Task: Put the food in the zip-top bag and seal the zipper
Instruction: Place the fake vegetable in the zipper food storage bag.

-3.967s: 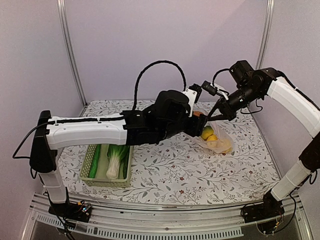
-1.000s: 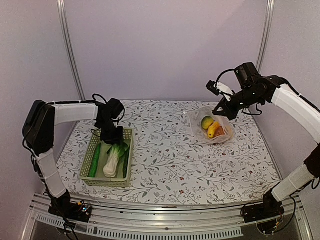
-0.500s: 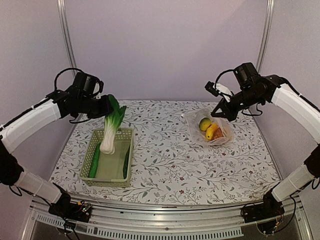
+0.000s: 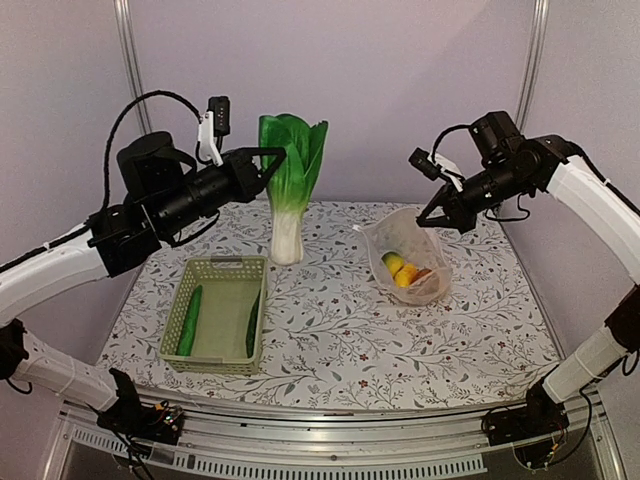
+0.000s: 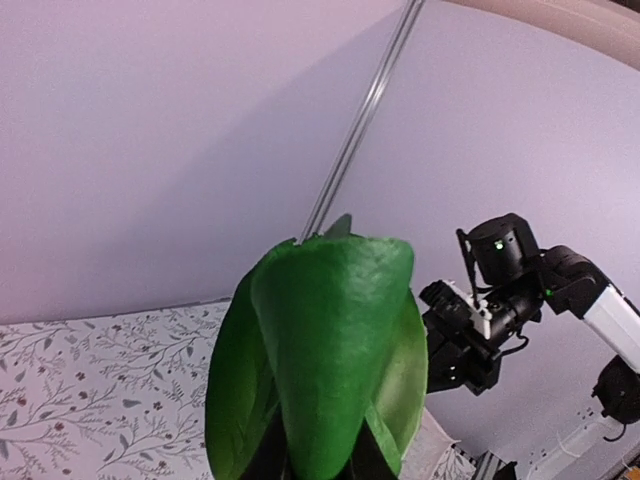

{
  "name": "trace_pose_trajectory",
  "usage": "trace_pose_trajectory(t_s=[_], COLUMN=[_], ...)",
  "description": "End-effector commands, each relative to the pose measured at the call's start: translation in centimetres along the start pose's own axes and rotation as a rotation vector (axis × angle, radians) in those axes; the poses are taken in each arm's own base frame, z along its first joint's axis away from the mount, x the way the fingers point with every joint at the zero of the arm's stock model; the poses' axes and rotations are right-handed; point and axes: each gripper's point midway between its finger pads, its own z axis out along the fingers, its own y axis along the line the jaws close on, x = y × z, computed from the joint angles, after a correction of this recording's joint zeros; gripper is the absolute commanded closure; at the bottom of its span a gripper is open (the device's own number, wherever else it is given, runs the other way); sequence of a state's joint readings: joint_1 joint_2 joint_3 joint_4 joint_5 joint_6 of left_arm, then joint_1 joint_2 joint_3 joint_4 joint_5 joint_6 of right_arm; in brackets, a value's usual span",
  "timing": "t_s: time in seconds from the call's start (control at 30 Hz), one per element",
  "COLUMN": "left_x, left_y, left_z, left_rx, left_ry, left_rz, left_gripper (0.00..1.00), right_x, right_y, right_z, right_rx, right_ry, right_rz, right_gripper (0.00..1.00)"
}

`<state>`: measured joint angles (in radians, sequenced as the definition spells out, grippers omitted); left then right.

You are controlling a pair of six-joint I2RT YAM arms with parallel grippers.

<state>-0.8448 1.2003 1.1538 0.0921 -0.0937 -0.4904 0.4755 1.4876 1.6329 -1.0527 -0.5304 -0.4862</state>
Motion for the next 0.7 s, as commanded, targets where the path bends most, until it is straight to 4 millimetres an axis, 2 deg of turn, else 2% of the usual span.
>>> trace_pose_trajectory(t_s=[0.0, 0.1, 0.27, 0.5, 0.67], left_x=[-4.6, -4.9, -3.9, -2.1, -2.9], left_y=[-8.5, -11.7, -15.2, -18.2, -20.3], left_z=[0.7, 1.1, 2.3, 3.8, 2.7], left_rx=[0.241, 0.324, 0.415, 0.532, 0.538], left_ry=[-0.241, -0.324, -0.408, -0.439, -0.48], left_rz=[0.102, 0.136, 0.184, 0.201, 0.248], left_gripper=[1.0, 1.0, 1.0, 1.0, 1.0], right_x=[-1.7, -2.3, -3.0, -3.8, -3.4], right_y=[1.8, 2.2, 2.2, 2.5, 2.1], right_z=[-0.8, -1.1, -1.4, -1.6, -1.3], right_rx=[-0.091, -0.115, -0.117, -0.144, -0.124], right_ry=[-0.039, -0.055, -0.068, -0.089, -0.074], right_rz=[0.009, 0.011, 0.011, 0.024, 0.031], right_gripper=[1.0, 1.0, 1.0, 1.0, 1.0])
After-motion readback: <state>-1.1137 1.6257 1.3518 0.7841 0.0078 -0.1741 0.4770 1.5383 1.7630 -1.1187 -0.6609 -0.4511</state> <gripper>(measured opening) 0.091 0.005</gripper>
